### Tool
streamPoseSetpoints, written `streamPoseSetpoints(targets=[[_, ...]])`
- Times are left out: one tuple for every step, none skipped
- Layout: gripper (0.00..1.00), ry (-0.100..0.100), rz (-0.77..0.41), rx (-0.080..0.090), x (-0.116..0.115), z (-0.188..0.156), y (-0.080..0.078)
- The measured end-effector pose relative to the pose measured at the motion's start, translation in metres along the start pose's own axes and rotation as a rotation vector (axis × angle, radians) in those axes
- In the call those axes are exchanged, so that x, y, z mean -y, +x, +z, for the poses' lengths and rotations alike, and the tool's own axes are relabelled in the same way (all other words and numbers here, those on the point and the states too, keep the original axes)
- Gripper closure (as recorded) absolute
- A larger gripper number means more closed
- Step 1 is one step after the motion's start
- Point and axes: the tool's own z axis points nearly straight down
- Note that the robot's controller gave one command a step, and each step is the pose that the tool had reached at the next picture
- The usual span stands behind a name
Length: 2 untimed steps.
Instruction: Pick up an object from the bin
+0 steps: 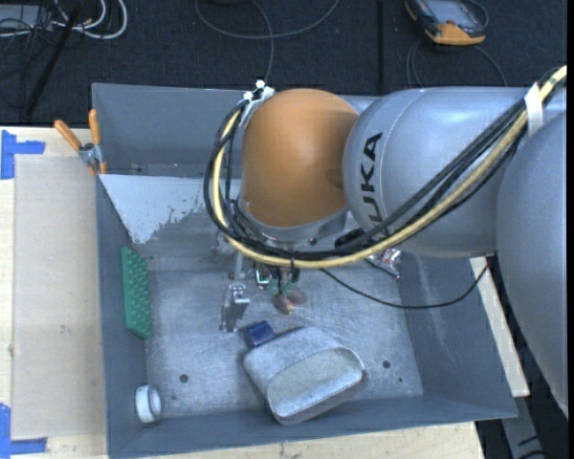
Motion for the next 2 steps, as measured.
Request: streamPoseSetpoints(targets=[[0.0, 0.005, -0.036, -0.006, 0.06, 0.063, 0.007], [0.0, -0.003, -0.036, 0.007, 0.111, 0.132, 0.002]])
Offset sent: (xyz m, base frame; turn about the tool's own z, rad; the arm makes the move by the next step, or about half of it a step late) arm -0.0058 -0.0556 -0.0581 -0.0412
